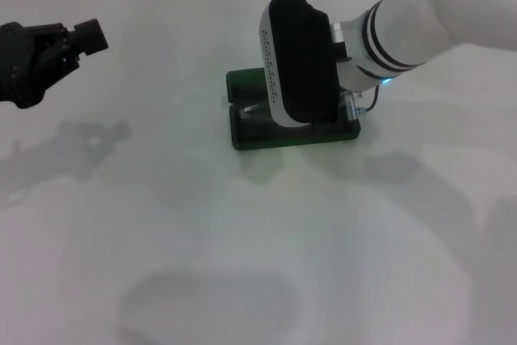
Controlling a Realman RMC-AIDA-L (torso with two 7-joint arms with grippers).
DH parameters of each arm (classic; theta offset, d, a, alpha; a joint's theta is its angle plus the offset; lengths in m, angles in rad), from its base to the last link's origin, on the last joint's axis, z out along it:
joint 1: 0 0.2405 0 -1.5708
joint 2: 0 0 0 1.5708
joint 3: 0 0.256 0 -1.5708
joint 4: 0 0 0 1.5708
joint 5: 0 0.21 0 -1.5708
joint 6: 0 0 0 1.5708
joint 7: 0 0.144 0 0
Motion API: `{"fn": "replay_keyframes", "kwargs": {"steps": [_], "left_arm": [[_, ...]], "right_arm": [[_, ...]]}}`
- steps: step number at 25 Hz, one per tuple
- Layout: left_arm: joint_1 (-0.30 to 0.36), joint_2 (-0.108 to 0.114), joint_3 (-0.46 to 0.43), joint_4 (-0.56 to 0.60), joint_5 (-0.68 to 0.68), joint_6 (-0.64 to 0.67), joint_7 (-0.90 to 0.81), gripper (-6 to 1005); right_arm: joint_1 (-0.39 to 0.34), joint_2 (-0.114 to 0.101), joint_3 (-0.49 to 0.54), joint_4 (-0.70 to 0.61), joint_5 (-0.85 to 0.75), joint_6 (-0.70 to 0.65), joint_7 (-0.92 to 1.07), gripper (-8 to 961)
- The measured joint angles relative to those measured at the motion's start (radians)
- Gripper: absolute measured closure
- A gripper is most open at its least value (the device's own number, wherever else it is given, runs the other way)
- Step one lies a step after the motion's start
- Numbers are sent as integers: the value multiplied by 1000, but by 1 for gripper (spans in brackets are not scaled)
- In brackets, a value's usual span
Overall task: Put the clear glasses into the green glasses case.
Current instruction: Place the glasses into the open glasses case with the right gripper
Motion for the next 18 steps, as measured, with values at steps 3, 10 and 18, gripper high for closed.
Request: {"fn": "replay_keyframes", "kwargs": {"steps": [3, 10, 18], "left_arm": [[0, -1, 0, 0, 0, 0, -3, 951], [0, -1, 0, 0, 0, 0, -3, 951], [-1, -1, -1, 0, 0, 0, -3, 951]], "right_arm": [[-1, 0, -2, 5, -2, 1, 2, 883], [4, 0, -3, 11, -4, 1, 4, 883], [12, 0, 1, 23, -5, -4, 6, 874]]}}
